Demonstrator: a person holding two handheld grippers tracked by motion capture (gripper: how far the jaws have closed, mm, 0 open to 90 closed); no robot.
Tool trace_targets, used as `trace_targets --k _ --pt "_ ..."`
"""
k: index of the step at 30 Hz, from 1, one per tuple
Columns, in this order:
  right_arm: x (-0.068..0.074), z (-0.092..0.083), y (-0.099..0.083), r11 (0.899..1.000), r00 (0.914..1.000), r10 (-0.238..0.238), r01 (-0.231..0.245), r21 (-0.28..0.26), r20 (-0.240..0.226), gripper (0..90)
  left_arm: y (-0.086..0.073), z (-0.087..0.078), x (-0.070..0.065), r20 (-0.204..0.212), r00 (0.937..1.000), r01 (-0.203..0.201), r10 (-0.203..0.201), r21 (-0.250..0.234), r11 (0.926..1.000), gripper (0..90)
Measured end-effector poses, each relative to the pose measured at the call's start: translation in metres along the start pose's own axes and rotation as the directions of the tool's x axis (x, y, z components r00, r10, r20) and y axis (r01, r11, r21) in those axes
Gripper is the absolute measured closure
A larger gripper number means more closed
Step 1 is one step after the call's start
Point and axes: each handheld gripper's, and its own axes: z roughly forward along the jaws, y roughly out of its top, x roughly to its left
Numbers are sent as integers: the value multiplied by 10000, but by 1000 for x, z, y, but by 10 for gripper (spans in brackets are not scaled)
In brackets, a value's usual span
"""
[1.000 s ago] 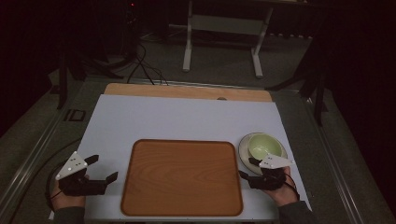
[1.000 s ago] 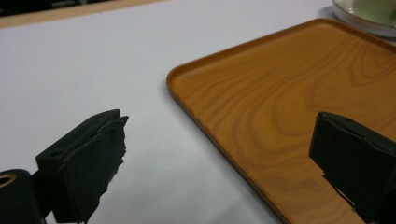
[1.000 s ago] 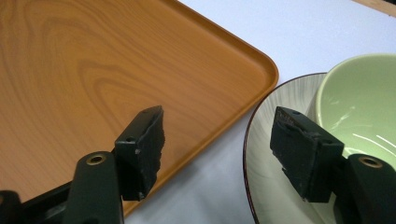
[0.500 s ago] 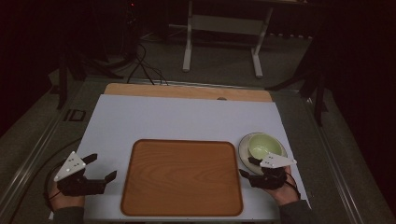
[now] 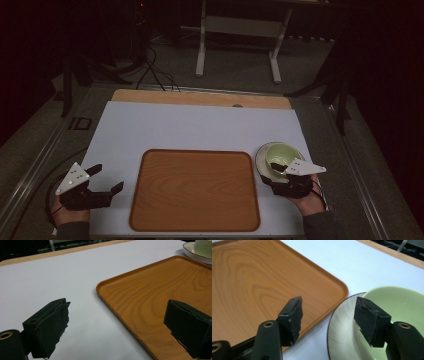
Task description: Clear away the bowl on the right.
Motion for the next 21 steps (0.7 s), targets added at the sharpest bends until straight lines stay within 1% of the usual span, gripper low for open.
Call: trace_targets --k 7,8,9,10,12,13,14,18,19,20,21 --pt "-11 -5 9 9999 9993 -119 123 -93 361 379 0 -1 1 -6 10000 37 -37 -95 9999 54" --pt "-13 -5 10 9998 9990 -148 151 -91 412 378 0 -2 1 -9 10000 34 -34 -107 9999 54" --pt "-17 -6 13 9998 9981 -210 213 -33 578 369 0 -2 1 -3 10000 36 -36 -130 9999 54" --pt "-17 -6 13 9998 9981 -210 213 -33 578 369 0 -2 1 2 10000 20 -20 -143 9999 54" --pt "-21 -5 15 9998 9973 -206 208 -13 699 365 0 -2 0 -8 10000 -13 13 -158 9999 56" --pt "-23 -5 15 9998 9970 -206 205 22 743 364 0 -2 0 -5 10000 -26 26 -168 9999 56" --pt "-26 -4 16 9995 9961 -304 294 133 832 361 0 -2 0 0 10000 -31 31 -167 9999 56" --pt "-31 -3 16 9993 9946 -317 295 235 987 359 0 -2 0 -22 10000 -19 18 -170 9999 57" --pt "-34 -1 15 9985 9931 -389 344 427 1107 355 0 -2 0 -36 10000 -24 23 -178 9998 58" --pt "-34 -1 15 9985 9931 -389 344 427 1107 352 0 -3 0 -42 10000 -18 17 -197 9998 58" --pt "-36 1 14 9983 9924 -351 294 498 1178 351 0 -3 0 -37 10000 -16 15 -201 9998 58"
